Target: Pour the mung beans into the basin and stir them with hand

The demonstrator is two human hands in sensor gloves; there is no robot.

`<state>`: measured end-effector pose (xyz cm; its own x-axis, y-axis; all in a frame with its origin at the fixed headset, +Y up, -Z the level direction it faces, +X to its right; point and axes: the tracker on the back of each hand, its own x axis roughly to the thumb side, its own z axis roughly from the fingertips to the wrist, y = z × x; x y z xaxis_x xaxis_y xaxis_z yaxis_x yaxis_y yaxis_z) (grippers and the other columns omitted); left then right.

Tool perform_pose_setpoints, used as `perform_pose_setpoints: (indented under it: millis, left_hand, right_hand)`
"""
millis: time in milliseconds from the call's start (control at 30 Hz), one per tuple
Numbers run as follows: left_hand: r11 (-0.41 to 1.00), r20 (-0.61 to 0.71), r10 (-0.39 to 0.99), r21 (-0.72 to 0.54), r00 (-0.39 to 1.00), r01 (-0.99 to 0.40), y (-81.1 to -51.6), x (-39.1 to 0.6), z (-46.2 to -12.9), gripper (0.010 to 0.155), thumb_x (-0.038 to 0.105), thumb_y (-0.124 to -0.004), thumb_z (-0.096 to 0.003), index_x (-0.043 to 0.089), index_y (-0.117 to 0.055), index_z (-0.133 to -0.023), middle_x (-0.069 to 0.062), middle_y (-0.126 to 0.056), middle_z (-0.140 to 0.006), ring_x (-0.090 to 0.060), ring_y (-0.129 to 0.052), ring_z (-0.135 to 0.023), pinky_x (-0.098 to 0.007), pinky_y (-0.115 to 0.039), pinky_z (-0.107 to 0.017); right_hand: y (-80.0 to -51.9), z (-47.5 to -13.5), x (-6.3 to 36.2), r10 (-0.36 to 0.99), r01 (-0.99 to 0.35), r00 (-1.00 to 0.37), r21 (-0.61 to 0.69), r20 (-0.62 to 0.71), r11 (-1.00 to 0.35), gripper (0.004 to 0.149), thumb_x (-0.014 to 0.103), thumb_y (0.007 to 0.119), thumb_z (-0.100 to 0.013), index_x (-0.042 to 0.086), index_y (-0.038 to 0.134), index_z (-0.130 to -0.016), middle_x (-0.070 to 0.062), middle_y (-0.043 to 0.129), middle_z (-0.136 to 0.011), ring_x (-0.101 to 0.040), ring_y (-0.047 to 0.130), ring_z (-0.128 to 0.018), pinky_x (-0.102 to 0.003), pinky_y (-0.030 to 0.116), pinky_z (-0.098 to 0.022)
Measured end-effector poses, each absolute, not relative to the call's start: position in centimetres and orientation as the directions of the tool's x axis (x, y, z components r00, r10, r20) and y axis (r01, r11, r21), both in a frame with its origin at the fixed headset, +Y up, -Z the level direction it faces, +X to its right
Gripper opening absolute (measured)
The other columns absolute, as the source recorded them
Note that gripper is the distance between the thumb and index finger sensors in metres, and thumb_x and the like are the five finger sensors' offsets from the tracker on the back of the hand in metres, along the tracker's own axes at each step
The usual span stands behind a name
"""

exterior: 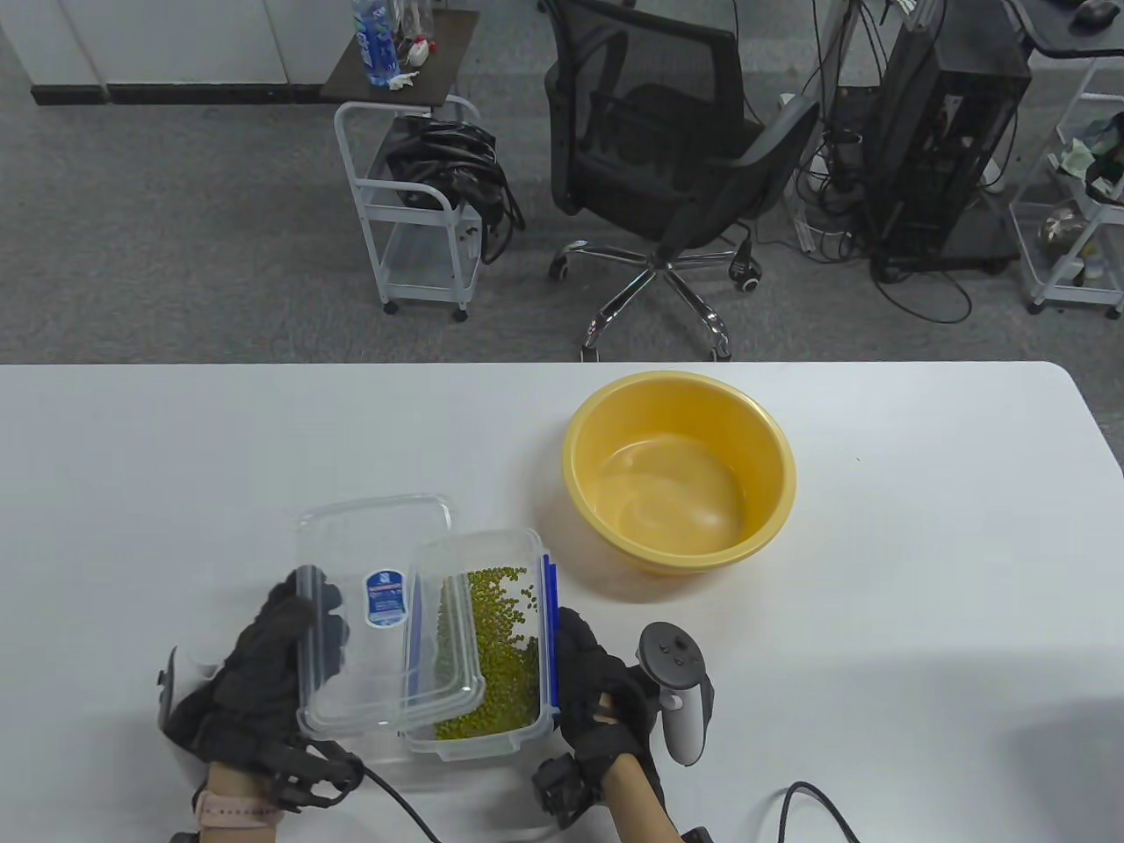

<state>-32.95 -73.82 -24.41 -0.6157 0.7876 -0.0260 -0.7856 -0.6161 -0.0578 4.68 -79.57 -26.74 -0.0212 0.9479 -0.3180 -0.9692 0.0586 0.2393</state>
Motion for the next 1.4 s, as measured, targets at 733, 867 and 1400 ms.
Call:
perform_pose_setpoints:
  millis: [733, 867, 1400]
  left_hand:
    - [0.809, -0.454, 0.548, 0.073, 0.703, -0.584, -75.0, -36.3, -25.2, 0.074, 0.03, -0.07, -0.0544, 0.003, -0.031, -0.111, -0.031, -0.02, -0.109, -0.057, -0.03, -0.097, -0.065, -0.044, -0.067]
    - [0.476, -0.039, 0.879, 0.033, 0.475, -0.879, -73.1, -31.2, -25.5, 0.085, 0.051, -0.071, -0.0542, -0.003, -0.037, -0.111, -0.039, -0.041, -0.107, -0.064, -0.052, -0.092, -0.066, -0.063, -0.058]
    - [-0.314, -0.296, 0.93, -0.325, -0.22, -0.892, -77.6, -24.4, -25.2, 0.096, 0.049, -0.069, -0.0579, -0.004, -0.003, -0.104, -0.04, -0.035, -0.104, -0.058, -0.068, -0.083, -0.063, -0.072, -0.052]
  right_hand:
    - [-79.9, -26.9, 5.0, 0.927, -0.951, 0.047, 0.268, -0.373, 0.156, 0.056, 0.047, 0.052, -0.047, 0.022, 0.03, -0.092, -0.015, 0.064, -0.082, -0.027, 0.083, -0.051, -0.032, 0.086, -0.028]
    - [-79.9, -26.9, 4.8, 0.925, -0.944, 0.046, 0.287, -0.378, 0.164, 0.056, 0.047, 0.051, -0.047, 0.023, 0.03, -0.092, -0.014, 0.064, -0.083, -0.026, 0.083, -0.052, -0.031, 0.087, -0.029]
    - [-73.8, -26.1, 11.1, 0.977, -0.829, -0.149, -0.519, -0.15, -0.207, 0.074, 0.057, 0.064, -0.043, 0.024, 0.018, -0.09, -0.012, 0.035, -0.092, -0.031, 0.061, -0.067, -0.042, 0.071, -0.039]
